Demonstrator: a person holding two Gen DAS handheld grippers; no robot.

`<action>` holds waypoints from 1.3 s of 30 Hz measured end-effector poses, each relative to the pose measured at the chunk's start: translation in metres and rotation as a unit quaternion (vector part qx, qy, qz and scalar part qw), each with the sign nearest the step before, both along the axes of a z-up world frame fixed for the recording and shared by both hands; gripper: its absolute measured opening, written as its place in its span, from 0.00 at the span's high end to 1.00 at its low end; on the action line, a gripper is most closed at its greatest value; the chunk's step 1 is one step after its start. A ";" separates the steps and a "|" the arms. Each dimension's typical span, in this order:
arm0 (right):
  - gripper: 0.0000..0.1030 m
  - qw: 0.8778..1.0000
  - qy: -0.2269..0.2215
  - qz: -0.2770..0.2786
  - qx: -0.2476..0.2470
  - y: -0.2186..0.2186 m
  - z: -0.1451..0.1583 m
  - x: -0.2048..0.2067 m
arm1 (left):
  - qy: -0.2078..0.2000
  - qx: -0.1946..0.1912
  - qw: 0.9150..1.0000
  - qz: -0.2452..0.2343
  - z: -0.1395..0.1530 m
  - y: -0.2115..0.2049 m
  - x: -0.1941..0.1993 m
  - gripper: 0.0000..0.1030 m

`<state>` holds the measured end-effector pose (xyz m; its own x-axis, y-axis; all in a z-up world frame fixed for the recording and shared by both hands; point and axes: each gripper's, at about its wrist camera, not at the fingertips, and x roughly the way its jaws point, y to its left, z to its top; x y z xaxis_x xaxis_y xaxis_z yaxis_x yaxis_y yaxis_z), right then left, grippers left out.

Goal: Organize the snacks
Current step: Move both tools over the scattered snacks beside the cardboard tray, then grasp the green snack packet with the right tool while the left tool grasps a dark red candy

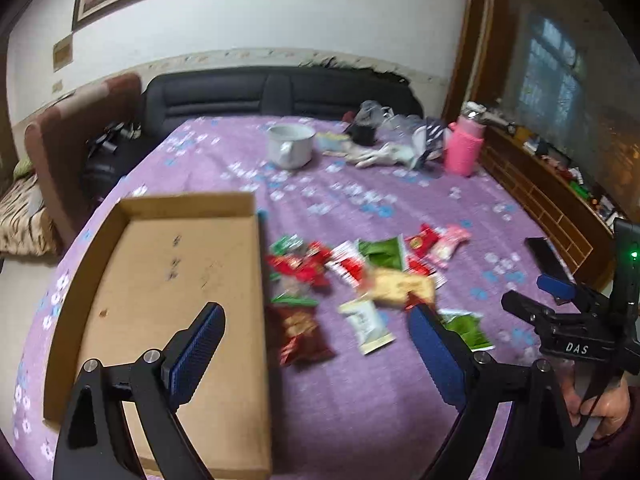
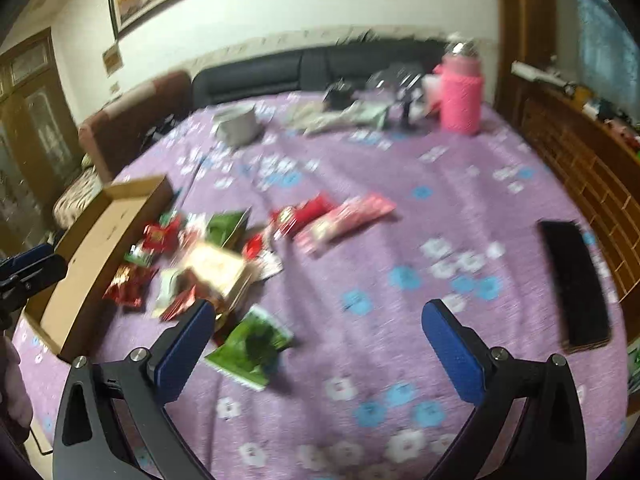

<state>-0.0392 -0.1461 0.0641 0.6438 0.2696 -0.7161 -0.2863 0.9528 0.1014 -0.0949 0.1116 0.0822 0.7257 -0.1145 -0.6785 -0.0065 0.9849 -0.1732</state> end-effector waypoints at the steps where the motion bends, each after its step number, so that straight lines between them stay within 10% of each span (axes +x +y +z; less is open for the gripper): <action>1: 0.03 1.000 0.005 0.005 0.000 0.004 -0.003 -0.002 | 0.003 -0.006 1.000 -0.001 -0.003 0.001 0.000 0.08; 9: 0.34 0.998 0.054 0.021 -0.038 0.038 -0.033 0.001 | 0.022 -0.016 0.999 -0.030 -0.015 -0.020 0.002 0.08; 12: 0.63 0.996 0.082 0.027 -0.021 0.037 -0.044 0.006 | 0.032 -0.018 0.998 -0.049 -0.019 -0.034 0.009 0.08; 21: 0.66 0.995 0.094 0.016 0.016 0.005 -0.043 -0.001 | 0.059 0.001 0.992 -0.115 -0.034 -0.084 0.039 0.08; 30: 0.68 0.996 0.090 0.010 0.021 -0.008 -0.038 -0.007 | 0.078 0.058 0.982 -0.162 -0.057 -0.129 0.064 0.60; 39: 0.69 0.997 0.074 0.028 0.015 0.013 -0.020 -0.019 | 0.053 -0.016 0.989 -0.139 -0.030 -0.083 0.034 0.85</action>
<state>-0.0586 -0.1332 0.0439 0.5152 0.3250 -0.7931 -0.3197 0.9314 0.1740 -0.0606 0.0283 0.0519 0.5879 -0.3222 -0.7420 0.2431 0.9452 -0.2178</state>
